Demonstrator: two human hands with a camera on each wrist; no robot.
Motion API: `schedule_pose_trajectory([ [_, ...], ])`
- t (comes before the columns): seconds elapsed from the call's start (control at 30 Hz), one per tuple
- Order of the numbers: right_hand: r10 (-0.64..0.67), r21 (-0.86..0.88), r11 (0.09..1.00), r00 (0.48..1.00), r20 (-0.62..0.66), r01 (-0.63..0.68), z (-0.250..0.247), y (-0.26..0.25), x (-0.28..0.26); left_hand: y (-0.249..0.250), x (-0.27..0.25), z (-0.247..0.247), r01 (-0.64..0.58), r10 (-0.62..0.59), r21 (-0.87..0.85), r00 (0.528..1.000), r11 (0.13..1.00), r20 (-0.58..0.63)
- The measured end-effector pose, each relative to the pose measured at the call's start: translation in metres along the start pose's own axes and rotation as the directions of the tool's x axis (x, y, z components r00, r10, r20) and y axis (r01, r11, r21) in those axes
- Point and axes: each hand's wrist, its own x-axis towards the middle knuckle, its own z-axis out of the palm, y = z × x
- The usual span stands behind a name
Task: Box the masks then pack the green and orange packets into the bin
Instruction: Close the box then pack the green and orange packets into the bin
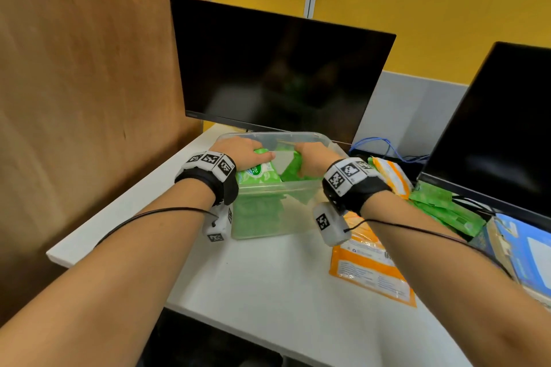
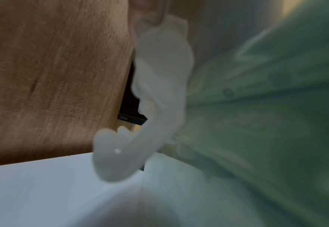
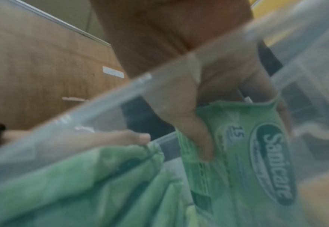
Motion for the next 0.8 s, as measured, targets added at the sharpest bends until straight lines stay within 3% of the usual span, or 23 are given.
schedule_pose_trajectory([
  [0.1,-0.028,-0.007,1.000,1.000,-0.008,0.028,0.012,-0.004,0.009,0.000,0.000,0.001,0.000,0.000,0.009,1.000,1.000,-0.004],
  [0.2,-0.069,-0.127,0.987,0.975,0.212,0.097,0.020,0.002,0.007,0.000,0.002,0.001,-0.009,0.009,0.010,1.000,1.000,-0.001],
  [0.23,-0.062,-0.177,0.979,0.972,0.228,0.104,0.021,0.007,0.006,0.000,0.002,0.001,-0.012,0.012,0.009,1.000,1.000,0.002],
  [0.47,-0.056,-0.207,0.975,0.993,0.109,0.077,0.020,0.015,-0.010,0.002,0.001,-0.001,-0.020,0.020,0.025,1.000,0.999,0.007],
  [0.8,-0.038,-0.245,0.965,0.975,0.218,0.093,0.020,0.011,0.000,0.000,-0.006,0.001,0.043,-0.046,0.038,0.996,0.998,0.072],
])
